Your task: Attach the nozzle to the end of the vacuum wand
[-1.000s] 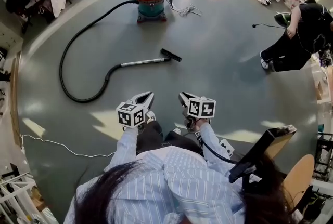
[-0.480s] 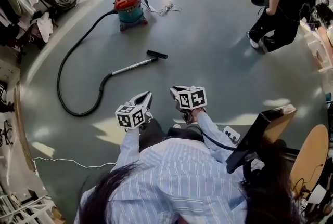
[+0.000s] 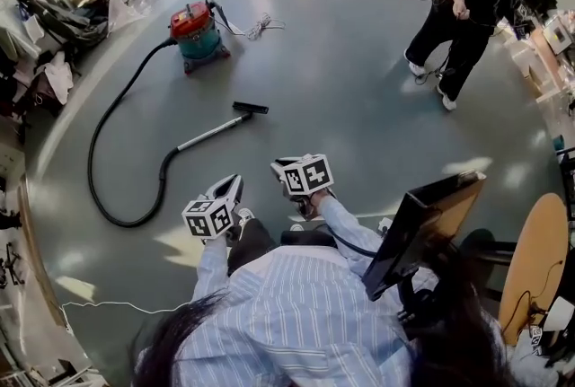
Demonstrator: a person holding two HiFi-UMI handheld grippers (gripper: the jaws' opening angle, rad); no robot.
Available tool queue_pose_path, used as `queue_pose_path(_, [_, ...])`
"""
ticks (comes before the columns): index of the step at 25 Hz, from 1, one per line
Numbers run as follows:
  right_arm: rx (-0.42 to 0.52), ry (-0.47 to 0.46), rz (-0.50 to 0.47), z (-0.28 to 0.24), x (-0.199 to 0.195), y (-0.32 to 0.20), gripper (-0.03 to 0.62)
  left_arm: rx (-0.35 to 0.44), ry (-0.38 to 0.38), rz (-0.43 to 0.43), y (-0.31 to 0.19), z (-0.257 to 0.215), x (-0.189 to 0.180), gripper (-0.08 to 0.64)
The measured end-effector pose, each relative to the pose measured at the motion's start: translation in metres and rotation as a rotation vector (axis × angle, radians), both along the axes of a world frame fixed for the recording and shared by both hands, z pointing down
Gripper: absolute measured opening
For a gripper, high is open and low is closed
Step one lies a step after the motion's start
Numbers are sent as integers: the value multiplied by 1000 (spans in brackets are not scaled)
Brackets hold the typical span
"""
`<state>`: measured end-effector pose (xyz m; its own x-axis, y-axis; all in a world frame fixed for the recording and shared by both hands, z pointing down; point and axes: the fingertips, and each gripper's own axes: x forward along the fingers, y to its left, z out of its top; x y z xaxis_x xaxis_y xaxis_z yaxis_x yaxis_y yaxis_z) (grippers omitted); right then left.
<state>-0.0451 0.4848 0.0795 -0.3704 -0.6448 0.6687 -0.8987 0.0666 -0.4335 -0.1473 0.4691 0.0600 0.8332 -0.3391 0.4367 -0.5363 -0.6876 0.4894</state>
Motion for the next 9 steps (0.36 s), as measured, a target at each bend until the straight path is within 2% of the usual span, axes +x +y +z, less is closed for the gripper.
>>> queue_pose_path(3, [-33,-37,13,6,-15,-14,51,-31,-47,15,-13,3,-16,11])
queue_pose_path(6, [-79,-102,-3,11,-53,-14,51,-81,-115,13,-10,4,-49,11])
queue_pose_path(9, [-99,-160,-24,-5,-80,-16,51,-123,-158,14,-10,-8,-66,11])
